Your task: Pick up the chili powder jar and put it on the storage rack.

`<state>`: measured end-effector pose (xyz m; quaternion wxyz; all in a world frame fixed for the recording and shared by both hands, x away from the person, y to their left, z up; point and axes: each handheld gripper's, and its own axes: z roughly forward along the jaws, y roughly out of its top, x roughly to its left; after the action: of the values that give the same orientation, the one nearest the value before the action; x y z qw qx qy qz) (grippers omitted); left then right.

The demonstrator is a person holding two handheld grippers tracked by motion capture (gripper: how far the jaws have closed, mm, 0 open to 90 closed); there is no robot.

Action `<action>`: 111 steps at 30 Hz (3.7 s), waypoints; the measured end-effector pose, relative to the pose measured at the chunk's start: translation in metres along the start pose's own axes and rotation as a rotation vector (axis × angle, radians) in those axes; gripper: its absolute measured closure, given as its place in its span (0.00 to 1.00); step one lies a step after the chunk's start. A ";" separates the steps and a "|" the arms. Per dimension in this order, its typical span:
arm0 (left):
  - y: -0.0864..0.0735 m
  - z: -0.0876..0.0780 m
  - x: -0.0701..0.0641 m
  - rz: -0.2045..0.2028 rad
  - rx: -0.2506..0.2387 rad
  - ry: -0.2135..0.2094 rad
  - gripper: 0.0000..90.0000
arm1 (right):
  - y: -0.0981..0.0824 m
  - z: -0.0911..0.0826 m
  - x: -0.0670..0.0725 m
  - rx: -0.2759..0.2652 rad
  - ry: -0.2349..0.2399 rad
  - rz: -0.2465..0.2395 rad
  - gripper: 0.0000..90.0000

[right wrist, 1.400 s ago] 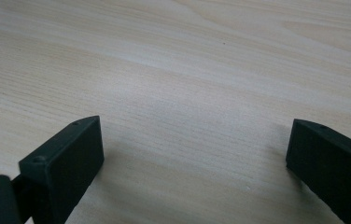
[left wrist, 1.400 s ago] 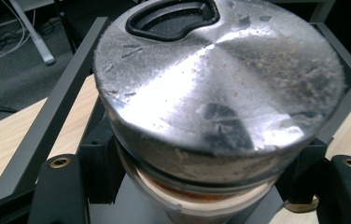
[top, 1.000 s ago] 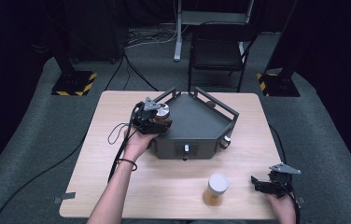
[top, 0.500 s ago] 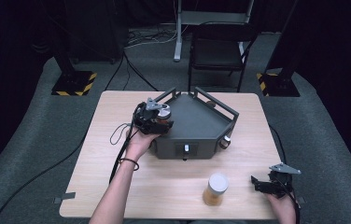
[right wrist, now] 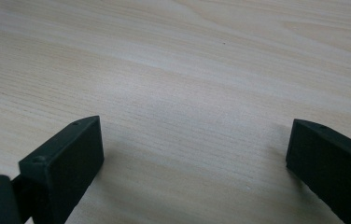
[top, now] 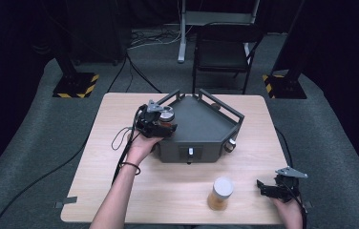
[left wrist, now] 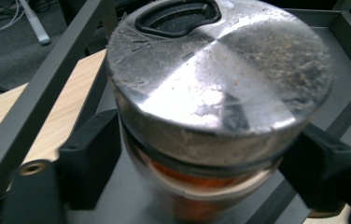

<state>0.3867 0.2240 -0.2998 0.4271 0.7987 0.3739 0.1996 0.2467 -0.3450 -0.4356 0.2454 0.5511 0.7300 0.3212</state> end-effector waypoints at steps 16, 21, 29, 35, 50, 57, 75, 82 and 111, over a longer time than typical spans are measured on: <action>-0.034 -0.034 0.013 -0.001 -0.048 -0.014 0.00 | 0.000 0.000 0.000 0.000 0.000 0.000 0.03; -0.048 -0.046 0.015 0.017 -0.053 0.006 0.00 | 0.000 0.000 0.000 0.000 -0.001 0.000 0.03; -0.074 -0.063 0.017 0.027 -0.068 0.028 0.00 | 0.000 0.000 0.000 0.000 -0.001 0.001 0.03; -0.091 -0.071 0.015 0.039 -0.080 0.055 0.00 | 0.000 0.000 0.000 0.000 -0.001 0.001 0.03; -0.132 -0.081 0.016 0.025 -0.079 0.091 0.00 | 0.000 0.000 0.000 0.000 -0.001 0.001 0.03; -0.149 -0.080 0.015 0.024 -0.061 0.098 0.00 | 0.000 0.000 0.000 0.000 -0.001 0.001 0.03; -0.187 -0.076 0.015 -0.007 -0.040 0.119 0.00 | 0.000 0.000 0.001 0.000 -0.002 0.002 0.03; -0.197 -0.072 0.013 -0.017 -0.016 0.134 0.00 | 0.000 0.000 0.001 0.000 -0.002 0.002 0.03; -0.204 -0.051 0.021 -0.057 0.159 0.141 0.00 | 0.000 0.000 0.001 0.001 -0.002 0.003 0.03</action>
<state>0.2810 0.3399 -0.4409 0.3407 0.8031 0.4400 0.2129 0.2461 -0.3443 -0.4356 0.2456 0.5524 0.7291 0.3208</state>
